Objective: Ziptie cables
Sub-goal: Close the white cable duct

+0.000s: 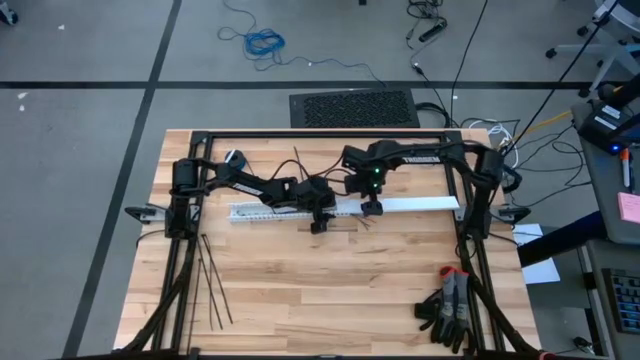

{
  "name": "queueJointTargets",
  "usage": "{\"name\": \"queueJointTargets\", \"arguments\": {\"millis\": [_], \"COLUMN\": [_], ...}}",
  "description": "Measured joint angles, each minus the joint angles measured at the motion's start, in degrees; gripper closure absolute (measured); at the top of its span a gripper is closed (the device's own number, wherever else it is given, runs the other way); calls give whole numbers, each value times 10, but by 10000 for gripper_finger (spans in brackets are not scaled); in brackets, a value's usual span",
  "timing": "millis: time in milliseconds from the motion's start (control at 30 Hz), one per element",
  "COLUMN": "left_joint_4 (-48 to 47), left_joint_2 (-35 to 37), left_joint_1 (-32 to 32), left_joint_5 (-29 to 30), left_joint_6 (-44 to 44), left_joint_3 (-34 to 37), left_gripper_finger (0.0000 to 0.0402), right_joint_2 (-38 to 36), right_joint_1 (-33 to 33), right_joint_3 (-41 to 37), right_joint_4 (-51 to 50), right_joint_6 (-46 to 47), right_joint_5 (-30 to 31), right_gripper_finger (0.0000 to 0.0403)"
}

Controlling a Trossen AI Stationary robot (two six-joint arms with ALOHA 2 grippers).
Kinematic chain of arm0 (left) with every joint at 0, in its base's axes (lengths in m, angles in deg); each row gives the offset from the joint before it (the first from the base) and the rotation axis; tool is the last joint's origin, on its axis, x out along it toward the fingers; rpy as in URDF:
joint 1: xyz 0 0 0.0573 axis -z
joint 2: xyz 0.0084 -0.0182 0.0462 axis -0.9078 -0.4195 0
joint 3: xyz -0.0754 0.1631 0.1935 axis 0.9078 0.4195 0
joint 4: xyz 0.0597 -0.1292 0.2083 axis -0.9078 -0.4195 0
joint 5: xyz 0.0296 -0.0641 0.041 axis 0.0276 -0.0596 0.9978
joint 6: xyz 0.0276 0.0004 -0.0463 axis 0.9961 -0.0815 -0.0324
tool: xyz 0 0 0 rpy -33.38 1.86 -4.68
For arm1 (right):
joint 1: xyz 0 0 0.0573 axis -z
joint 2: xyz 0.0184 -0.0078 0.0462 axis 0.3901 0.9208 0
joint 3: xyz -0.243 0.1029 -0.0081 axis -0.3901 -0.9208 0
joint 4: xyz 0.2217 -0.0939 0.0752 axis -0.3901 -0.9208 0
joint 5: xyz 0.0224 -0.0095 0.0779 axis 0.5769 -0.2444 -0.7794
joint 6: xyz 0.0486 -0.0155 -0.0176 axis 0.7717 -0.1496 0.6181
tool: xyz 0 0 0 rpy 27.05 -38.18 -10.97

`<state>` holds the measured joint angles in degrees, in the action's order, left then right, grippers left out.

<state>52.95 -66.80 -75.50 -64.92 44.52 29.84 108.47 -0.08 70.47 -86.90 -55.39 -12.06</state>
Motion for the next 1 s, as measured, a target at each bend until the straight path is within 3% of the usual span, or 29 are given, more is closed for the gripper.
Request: {"name": "queueJointTargets", "arguments": {"millis": [400, 500, 667, 867, 1000], "left_joint_4": [0, 0, 0, 0, 0], "left_joint_2": [0, 0, 0, 0, 0], "left_joint_1": [1, 0, 0, 1, 1], "left_joint_5": [0, 0, 0, 0, 0], "left_joint_6": [0, 0, 0, 0, 0], "left_joint_3": [0, 0, 0, 0, 0], "left_gripper_finger": [163, 163, 163, 163, 163], "right_joint_2": [36, 36, 36, 35, 22], "right_joint_1": [0, 0, 0, -4, -18], "right_joint_3": [0, 0, 0, 0, 0], "right_joint_4": [1, 1, -1, -8, -16], "right_joint_6": [-14, -8, 8, 20, 19], "right_joint_5": [0, 0, 2, 10, 68], "right_gripper_finger": [56, 87, 183, 187, 187]}}
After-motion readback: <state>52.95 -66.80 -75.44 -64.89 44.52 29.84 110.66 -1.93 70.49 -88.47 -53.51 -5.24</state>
